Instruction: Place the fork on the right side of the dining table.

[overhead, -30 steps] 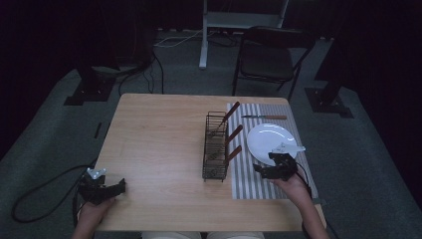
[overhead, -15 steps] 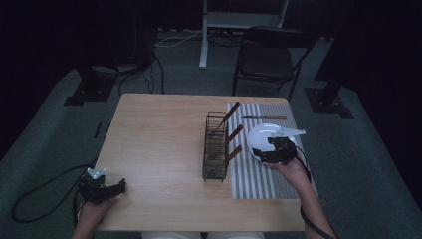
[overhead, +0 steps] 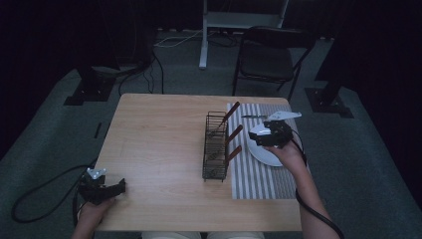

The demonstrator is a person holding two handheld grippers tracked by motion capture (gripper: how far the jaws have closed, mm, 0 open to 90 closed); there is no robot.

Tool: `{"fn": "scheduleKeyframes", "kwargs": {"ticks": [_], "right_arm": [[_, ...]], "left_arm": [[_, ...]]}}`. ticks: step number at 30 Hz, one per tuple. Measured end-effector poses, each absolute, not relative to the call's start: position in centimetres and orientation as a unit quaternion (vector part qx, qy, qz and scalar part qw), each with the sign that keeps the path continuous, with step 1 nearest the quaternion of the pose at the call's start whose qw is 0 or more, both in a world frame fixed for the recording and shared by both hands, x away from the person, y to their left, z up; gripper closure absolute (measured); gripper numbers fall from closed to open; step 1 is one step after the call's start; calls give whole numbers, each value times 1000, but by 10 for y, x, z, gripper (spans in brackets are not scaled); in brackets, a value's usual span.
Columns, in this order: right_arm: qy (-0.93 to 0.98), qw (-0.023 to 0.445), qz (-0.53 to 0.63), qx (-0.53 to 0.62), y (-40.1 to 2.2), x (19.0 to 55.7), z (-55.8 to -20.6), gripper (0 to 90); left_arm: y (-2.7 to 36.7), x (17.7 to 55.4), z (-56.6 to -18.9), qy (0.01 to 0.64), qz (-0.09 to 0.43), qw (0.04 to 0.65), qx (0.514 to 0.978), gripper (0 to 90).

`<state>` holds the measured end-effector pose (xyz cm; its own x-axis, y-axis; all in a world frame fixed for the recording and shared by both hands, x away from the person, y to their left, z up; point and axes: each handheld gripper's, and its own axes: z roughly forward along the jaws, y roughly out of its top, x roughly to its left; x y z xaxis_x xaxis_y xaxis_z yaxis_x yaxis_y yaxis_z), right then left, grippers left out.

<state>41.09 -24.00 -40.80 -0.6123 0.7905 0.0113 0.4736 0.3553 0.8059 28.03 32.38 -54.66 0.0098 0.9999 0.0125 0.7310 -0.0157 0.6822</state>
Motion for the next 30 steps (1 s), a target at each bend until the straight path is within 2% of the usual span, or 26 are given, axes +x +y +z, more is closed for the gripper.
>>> {"fn": "scheduleKeyframes", "kwargs": {"ticks": [10,30], "right_arm": [[800,207,408,388,-224,436,-387,203],[799,192,420,385,-190,473,-375,228]], "left_arm": [[324,280,-547,653,262,257,663,2],[324,280,-547,653,262,256,663,2]]}}
